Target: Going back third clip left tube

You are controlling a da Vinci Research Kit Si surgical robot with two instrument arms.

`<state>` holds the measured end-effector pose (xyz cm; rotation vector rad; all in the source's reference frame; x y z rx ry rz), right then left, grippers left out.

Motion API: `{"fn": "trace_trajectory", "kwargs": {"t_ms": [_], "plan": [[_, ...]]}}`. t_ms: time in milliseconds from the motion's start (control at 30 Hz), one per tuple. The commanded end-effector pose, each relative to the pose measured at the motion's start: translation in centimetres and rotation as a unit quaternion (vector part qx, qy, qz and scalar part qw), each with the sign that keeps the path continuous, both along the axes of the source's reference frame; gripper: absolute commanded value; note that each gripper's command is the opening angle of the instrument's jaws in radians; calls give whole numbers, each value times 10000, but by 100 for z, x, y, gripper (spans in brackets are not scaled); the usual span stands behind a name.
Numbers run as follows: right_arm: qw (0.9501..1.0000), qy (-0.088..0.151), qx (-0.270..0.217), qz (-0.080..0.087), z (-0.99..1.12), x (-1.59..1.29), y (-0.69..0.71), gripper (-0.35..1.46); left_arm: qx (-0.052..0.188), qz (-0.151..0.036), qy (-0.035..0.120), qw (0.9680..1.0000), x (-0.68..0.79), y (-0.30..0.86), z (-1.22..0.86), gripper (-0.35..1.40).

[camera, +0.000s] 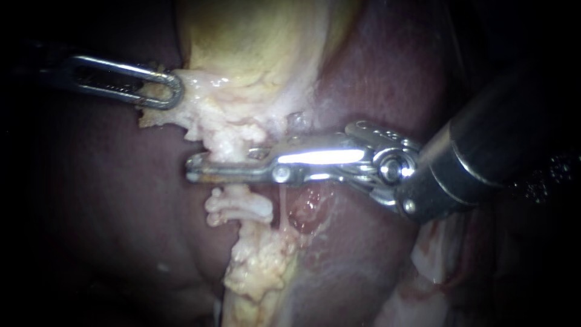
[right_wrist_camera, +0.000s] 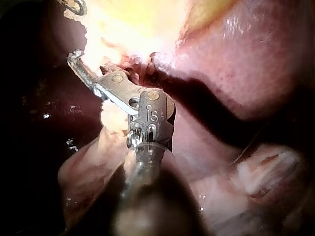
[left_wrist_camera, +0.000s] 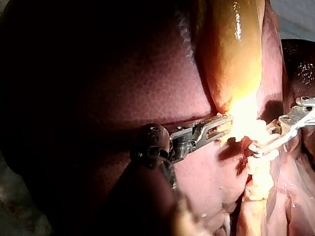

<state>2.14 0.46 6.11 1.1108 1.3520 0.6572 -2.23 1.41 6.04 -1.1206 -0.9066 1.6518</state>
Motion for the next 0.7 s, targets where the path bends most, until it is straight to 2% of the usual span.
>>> {"fn": "trace_trajectory", "kwargs": {"t_ms": [33,67,167,333,467,567,700], "plan": [[10000,3,58,-30,0,0,0,-35,-3,-11,9,10000,0,0,0,-35],[9999,15,118,-72,0,0,0,-35,-3,-10,9,10000,0,0,0,-35],[9998,69,121,-146,1,3,1,-12,-2,-9,8,10000,1,0,0,-35],[9998,63,103,-143,5,7,-3,28,-2,-8,7,10000,1,0,-1,-35],[9998,57,76,-145,11,11,-9,40,-1,-6,6,10000,2,0,-1,-35],[10000,-29,46,-33,16,14,-14,43,-1,-4,5,10000,2,0,-1,-35],[9993,-251,40,263,24,16,-16,48,-1,-3,4,10000,3,0,-1,-35]]}}
